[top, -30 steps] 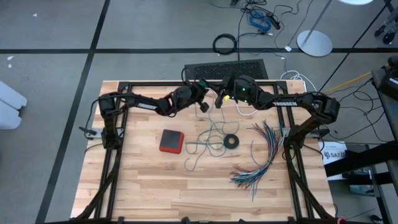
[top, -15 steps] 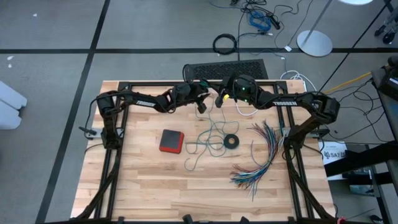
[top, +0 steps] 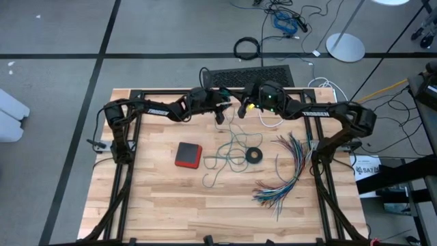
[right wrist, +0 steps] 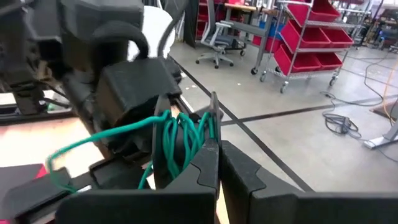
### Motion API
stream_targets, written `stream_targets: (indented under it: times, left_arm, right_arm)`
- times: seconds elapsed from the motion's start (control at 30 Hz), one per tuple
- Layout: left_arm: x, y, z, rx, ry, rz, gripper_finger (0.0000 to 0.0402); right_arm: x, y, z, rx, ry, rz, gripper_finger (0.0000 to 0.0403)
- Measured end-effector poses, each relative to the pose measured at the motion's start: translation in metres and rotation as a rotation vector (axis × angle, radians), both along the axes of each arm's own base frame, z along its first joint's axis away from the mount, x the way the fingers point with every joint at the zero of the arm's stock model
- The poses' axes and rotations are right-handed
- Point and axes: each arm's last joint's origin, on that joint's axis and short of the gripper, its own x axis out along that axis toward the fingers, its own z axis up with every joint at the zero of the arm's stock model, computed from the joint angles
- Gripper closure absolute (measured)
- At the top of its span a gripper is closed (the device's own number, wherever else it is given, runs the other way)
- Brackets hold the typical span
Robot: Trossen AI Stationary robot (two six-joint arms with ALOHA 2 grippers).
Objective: Coiling cords
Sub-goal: Coil the green wire cable on the spool
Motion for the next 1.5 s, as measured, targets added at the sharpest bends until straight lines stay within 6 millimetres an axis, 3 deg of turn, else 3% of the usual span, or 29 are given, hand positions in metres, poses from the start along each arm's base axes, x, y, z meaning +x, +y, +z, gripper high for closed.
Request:
stream_targets:
  times: [0.17, 0.4, 0.53, 0.7, 0.93, 1.07, 1.33, 1.5]
  left_arm:
    - [-0.006, 0.005, -0.005, 0.0, 0.002, -0.008, 0.0278]
    - [-0.042, 0.01, -0.033, -0.043, -0.062, 0.062, 0.0278]
    - [-0.064, 0.003, -0.041, -0.052, -0.199, 0.041, 0.0278]
    - [-0.086, -0.015, -0.032, -0.028, -0.468, -0.117, 0.0278]
    - [-0.056, -0.048, -0.025, -0.022, -0.518, -0.306, 0.0278]
    - [-0.037, -0.063, -0.021, 0.056, -0.541, -0.29, 0.0278]
    - [-0.018, -0.06, -0.029, 0.064, -0.548, -0.154, 0.0278]
    - [-0.003, -0.06, -0.031, 0.015, -0.564, -0.312, 0.0278]
  right_arm:
    - [-0.005, 0.003, 0.009, -0.015, -0.012, 0.001, 0.0403]
    - [-0.014, 0.01, 0.014, -0.041, -0.042, 0.026, 0.0403]
    - [-0.019, 0.013, 0.021, -0.056, -0.122, 0.075, 0.0403]
    - [-0.021, 0.017, 0.025, -0.072, -0.2, 0.145, 0.0403]
    - [-0.022, 0.019, 0.029, -0.087, -0.258, 0.163, 0.0403]
    - [-0.021, 0.022, 0.03, -0.091, -0.272, 0.174, 0.0403]
    - [-0.017, 0.031, 0.032, -0.099, -0.292, 0.205, 0.0403]
    - [-0.016, 0.031, 0.032, -0.098, -0.286, 0.208, 0.0403]
